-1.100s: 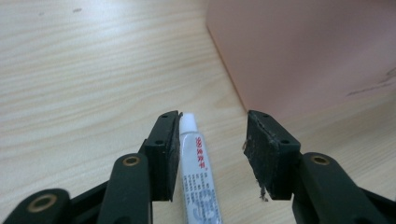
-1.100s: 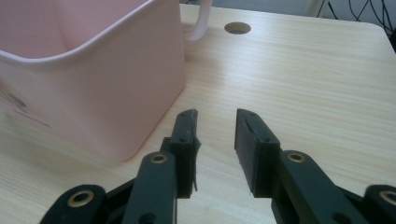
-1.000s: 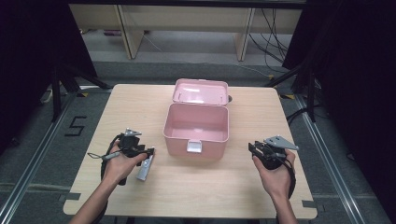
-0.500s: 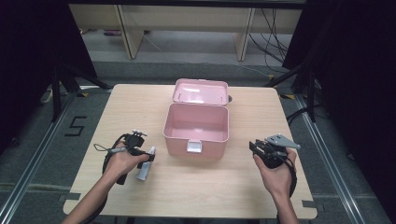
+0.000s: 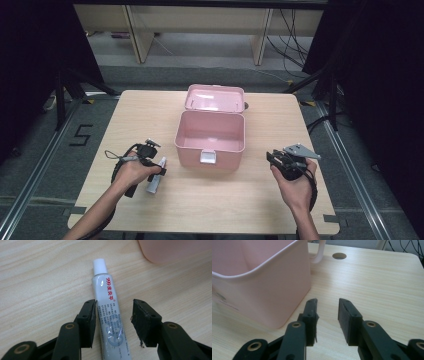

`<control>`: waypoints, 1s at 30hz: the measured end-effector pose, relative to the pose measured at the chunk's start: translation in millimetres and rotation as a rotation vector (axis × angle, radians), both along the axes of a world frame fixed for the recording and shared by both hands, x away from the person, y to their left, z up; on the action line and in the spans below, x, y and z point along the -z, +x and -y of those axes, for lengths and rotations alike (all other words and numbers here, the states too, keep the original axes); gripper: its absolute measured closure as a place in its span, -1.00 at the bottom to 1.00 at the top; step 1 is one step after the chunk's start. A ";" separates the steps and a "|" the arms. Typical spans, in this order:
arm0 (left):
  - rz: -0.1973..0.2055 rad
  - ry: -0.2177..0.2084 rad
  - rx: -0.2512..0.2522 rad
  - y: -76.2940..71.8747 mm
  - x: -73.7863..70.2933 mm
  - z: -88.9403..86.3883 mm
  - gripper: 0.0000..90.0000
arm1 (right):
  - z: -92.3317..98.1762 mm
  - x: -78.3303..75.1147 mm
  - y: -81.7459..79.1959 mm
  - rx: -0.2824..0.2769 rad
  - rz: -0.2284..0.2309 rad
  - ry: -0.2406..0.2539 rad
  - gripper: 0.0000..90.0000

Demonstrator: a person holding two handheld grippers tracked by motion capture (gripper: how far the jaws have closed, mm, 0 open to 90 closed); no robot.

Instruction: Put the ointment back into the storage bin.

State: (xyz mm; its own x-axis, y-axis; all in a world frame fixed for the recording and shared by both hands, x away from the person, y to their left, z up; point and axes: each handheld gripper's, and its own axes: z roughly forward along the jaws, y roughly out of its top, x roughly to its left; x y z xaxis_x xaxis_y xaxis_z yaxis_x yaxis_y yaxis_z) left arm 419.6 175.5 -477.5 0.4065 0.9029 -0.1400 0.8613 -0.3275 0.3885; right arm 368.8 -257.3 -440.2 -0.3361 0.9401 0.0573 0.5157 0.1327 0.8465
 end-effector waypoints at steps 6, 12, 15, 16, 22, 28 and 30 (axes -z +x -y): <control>-0.003 0.008 -0.003 -1.7 2.1 2.9 0.21 | -0.3 0.5 0.9 -0.009 0.006 0.011 0.54; -0.005 0.031 0.021 -0.7 4.1 2.4 0.23 | -0.6 -0.8 0.1 0.000 0.003 0.002 0.54; -0.004 0.024 0.009 -0.8 5.4 3.5 0.27 | -2.0 -1.9 -1.3 0.017 -0.020 0.015 0.54; 0.003 0.035 0.027 0.2 5.4 2.5 0.29 | -1.2 -1.8 -0.6 0.008 -0.013 0.011 0.54; 0.005 0.051 0.048 0.5 6.2 2.6 0.38 | -0.3 -1.9 0.9 -0.004 0.004 -0.011 0.54; -0.008 0.066 0.068 1.3 6.4 4.7 0.43 | -0.4 -2.3 1.6 -0.006 0.016 -0.009 0.54; -0.009 0.070 0.071 1.3 6.7 5.6 0.44 | -0.1 -2.6 1.4 -0.006 0.016 -0.009 0.55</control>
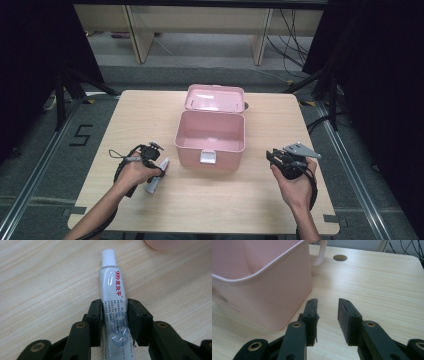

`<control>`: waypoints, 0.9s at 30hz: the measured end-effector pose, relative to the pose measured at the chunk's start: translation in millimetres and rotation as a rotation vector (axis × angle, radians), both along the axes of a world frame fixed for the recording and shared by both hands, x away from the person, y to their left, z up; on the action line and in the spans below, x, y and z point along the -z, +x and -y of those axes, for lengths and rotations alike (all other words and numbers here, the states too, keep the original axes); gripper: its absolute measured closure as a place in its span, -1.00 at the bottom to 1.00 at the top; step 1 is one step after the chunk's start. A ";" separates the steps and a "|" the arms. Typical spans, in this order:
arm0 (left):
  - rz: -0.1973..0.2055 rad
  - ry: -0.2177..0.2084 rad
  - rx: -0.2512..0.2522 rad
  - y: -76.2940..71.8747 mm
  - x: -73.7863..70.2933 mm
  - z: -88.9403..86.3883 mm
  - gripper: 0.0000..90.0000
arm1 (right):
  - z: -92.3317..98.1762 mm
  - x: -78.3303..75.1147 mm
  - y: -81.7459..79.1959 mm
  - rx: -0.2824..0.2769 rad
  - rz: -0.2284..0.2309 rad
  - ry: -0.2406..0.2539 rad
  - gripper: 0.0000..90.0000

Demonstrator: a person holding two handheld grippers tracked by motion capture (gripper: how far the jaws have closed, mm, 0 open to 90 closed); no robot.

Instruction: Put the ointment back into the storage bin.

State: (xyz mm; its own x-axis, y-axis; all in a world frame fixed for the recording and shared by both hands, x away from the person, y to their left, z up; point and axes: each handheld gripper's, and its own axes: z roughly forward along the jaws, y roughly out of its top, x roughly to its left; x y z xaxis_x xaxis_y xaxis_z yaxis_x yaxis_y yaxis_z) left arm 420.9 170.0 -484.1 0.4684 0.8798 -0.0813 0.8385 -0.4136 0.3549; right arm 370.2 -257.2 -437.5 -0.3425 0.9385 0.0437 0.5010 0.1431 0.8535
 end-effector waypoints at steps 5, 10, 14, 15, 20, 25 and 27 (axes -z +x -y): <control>-0.002 0.016 0.018 0.1 0.3 1.4 0.43 | 0.6 -0.1 0.1 0.004 -0.002 0.003 0.54; -0.009 0.024 0.036 0.4 0.3 1.4 0.44 | 0.3 0.0 0.2 0.001 -0.001 0.002 0.54; -0.012 0.040 0.045 0.3 -0.6 1.6 0.49 | -0.1 0.2 0.3 0.001 -0.001 0.002 0.54; -0.006 0.044 0.053 0.1 -0.2 1.4 0.49 | -0.1 0.4 0.3 0.001 -0.001 0.003 0.54; -0.002 0.068 0.090 -0.4 -0.8 0.6 0.51 | 0.3 0.8 -0.1 0.003 -0.005 0.003 0.55; 0.008 0.094 0.179 0.8 -2.5 -5.0 0.52 | 1.7 1.9 -0.7 0.004 -0.009 0.002 0.55; 0.020 0.087 0.213 0.5 -5.4 -7.2 0.52 | -0.9 4.3 -1.3 0.020 -0.027 0.045 0.55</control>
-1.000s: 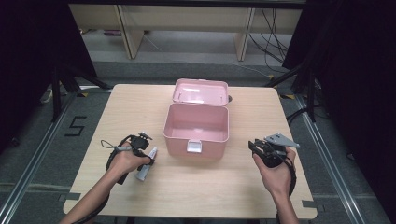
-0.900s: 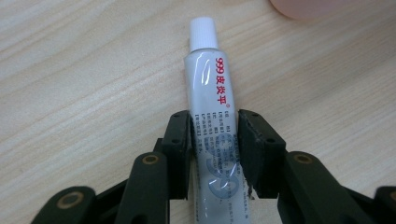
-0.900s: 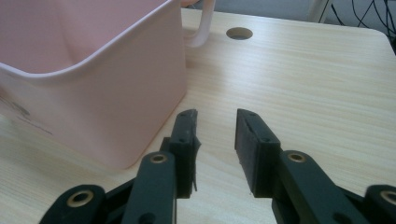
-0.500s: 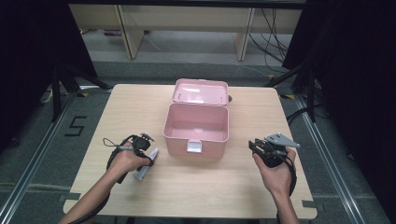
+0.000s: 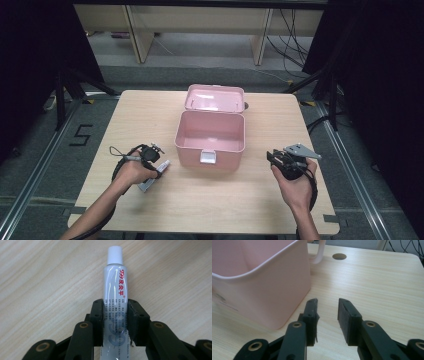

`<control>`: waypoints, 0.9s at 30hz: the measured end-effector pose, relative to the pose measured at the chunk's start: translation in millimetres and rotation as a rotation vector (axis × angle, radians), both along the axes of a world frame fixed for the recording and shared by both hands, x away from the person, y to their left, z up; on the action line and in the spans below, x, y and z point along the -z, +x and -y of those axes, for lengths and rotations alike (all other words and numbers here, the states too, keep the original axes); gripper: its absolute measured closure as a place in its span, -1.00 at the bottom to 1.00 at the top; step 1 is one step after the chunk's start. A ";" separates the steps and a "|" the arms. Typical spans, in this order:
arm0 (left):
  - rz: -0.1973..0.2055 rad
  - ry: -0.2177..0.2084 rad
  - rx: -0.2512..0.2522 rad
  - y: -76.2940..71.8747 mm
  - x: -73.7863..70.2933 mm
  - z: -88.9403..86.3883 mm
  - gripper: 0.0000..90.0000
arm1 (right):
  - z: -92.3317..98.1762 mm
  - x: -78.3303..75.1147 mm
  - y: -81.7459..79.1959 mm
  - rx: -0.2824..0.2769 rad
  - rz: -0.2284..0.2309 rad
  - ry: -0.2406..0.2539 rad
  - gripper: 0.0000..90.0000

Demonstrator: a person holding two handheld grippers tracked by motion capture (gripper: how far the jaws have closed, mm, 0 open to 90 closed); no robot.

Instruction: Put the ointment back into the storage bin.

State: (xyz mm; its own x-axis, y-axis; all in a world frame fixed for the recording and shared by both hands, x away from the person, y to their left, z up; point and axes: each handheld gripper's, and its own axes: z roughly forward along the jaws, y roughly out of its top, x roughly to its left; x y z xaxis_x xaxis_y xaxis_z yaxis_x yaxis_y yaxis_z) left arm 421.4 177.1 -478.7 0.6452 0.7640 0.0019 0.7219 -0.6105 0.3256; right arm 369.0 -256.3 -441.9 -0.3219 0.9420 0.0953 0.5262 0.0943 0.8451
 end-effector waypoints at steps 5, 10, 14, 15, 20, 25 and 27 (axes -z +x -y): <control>0.050 -0.010 0.042 -0.4 -8.1 -2.7 0.52 | 2.6 4.2 2.1 -0.017 0.008 -0.037 0.55; 0.082 -0.027 0.102 -0.8 -20.5 -5.1 0.52 | 1.7 9.2 1.8 -0.014 -0.008 -0.017 0.53; 0.116 -0.034 0.144 -1.2 -32.8 -5.5 0.52 | 1.7 15.6 1.1 -0.010 0.001 -0.013 0.51; 0.123 -0.033 0.156 -0.9 -36.5 -5.6 0.52 | 4.3 15.4 0.8 -0.017 -0.003 -0.049 0.52; 0.172 -0.032 0.195 2.5 -53.6 -5.3 0.52 | 3.4 23.1 0.6 -0.020 -0.014 -0.039 0.52; 0.196 -0.018 0.245 6.3 -69.2 -3.6 0.52 | 0.2 29.8 -1.8 -0.010 -0.055 -0.016 0.51; 0.205 -0.012 0.246 7.7 -73.4 -3.5 0.52 | -0.4 31.8 -2.0 -0.009 -0.060 -0.017 0.51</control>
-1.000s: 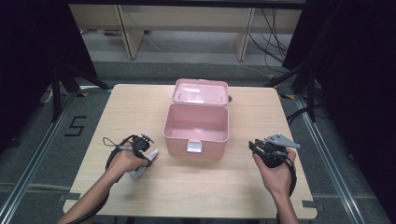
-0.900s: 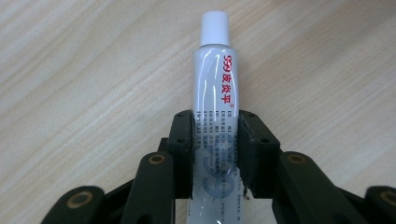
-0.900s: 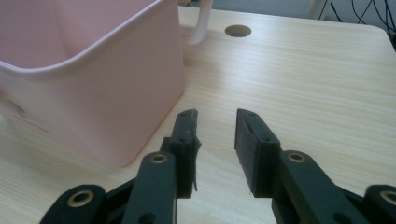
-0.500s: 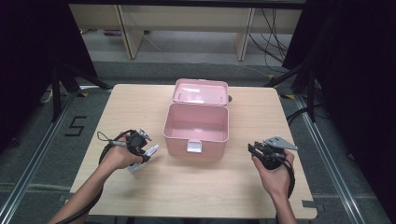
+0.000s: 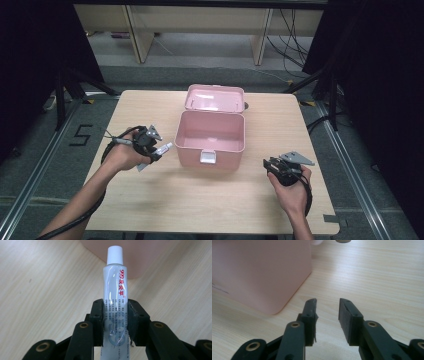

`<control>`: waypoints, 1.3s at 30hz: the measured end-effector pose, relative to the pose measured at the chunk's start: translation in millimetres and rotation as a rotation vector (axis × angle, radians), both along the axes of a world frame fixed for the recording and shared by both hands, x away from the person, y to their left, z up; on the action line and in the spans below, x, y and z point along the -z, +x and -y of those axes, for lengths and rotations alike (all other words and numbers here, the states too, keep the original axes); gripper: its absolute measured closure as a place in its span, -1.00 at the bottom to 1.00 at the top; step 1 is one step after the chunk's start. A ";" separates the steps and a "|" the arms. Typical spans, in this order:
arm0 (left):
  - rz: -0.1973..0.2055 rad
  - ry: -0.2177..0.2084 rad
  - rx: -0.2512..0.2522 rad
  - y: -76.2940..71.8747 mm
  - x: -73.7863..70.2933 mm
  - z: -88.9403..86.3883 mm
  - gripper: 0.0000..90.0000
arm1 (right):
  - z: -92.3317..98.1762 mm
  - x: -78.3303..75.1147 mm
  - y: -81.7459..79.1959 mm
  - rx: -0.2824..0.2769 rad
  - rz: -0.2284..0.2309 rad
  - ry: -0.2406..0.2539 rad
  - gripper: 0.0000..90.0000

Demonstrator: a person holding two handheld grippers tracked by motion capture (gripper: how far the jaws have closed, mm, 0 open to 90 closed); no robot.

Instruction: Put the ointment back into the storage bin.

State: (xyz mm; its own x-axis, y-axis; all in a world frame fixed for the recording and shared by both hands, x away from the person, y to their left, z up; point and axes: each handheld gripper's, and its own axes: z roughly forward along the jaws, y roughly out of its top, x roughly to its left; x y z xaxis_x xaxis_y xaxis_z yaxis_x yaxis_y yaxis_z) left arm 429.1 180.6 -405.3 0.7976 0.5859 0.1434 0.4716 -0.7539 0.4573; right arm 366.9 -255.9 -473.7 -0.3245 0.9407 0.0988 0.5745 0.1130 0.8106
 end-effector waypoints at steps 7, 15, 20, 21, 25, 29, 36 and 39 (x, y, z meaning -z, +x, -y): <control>0.030 -0.009 0.004 1.9 -9.6 0.0 0.52 | 1.0 5.7 2.7 -0.016 0.023 -0.011 0.51; 0.064 -0.004 0.042 4.8 -16.1 -1.4 0.52 | 1.1 8.3 2.3 -0.015 0.020 -0.019 0.51; 0.096 -0.011 0.064 5.8 -22.5 -1.0 0.52 | 1.0 8.5 2.3 -0.014 0.018 -0.018 0.51; 0.100 -0.007 0.074 6.2 -24.1 -0.8 0.52 | 1.0 8.6 2.2 -0.015 0.017 -0.022 0.51; 0.109 -0.020 0.061 7.0 -27.6 0.9 0.52 | -0.1 9.4 2.1 -0.012 0.019 -0.014 0.51; 0.112 -0.014 0.076 8.6 -32.4 2.4 0.52 | 0.5 8.5 1.9 -0.010 0.012 -0.020 0.51; 0.116 -0.001 0.113 12.0 -42.3 6.1 0.52 | -1.7 9.1 1.3 -0.001 -0.007 0.019 0.51; 0.112 -0.001 0.117 14.3 -46.1 8.1 0.52 | -1.7 9.1 1.4 0.000 -0.009 0.019 0.51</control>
